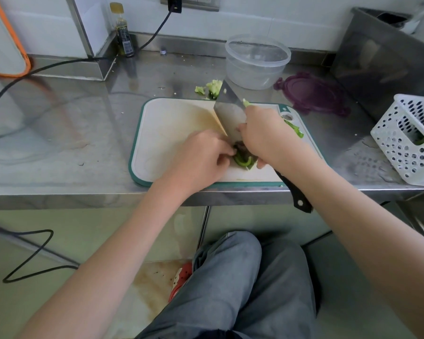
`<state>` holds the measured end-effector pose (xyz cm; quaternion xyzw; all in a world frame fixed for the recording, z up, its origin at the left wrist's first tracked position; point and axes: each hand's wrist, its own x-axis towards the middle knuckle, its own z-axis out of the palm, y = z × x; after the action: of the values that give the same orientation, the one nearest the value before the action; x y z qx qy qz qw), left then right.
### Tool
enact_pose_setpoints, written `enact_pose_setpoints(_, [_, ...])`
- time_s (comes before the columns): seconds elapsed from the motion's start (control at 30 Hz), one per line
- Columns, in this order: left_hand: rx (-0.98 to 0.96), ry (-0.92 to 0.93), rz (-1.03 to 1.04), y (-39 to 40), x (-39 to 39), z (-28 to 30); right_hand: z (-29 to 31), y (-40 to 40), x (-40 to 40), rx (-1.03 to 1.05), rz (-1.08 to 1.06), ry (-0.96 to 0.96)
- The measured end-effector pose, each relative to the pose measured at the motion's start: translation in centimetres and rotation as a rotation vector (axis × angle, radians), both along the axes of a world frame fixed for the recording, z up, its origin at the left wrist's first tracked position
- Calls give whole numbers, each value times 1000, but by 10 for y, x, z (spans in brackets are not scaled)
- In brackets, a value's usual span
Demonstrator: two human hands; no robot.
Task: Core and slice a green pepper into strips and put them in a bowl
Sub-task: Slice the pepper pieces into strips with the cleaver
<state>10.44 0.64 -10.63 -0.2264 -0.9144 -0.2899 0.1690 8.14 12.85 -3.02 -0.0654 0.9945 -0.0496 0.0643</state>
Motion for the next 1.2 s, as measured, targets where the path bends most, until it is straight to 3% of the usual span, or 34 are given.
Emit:
enact_pose_setpoints(0.13, [-75,122,-67,1,1,-2,-8,-4,3,-46,-22,104])
enact_pose_setpoints(0.27, [-63,98,-87,2,2,1,-7,-18,5,-49,25,166])
enact_pose_setpoints(0.57, [-75,106,-50,4,2,3,-5,12,-4,-61,-48,66])
enact_pose_setpoints(0.93, [211,-7,3,-2,4,5,15,41,-16,-267,-54,77])
enact_pose_setpoints(1.2, [24,-37,-32,0,4,3,23,25,-8,-185,35,16])
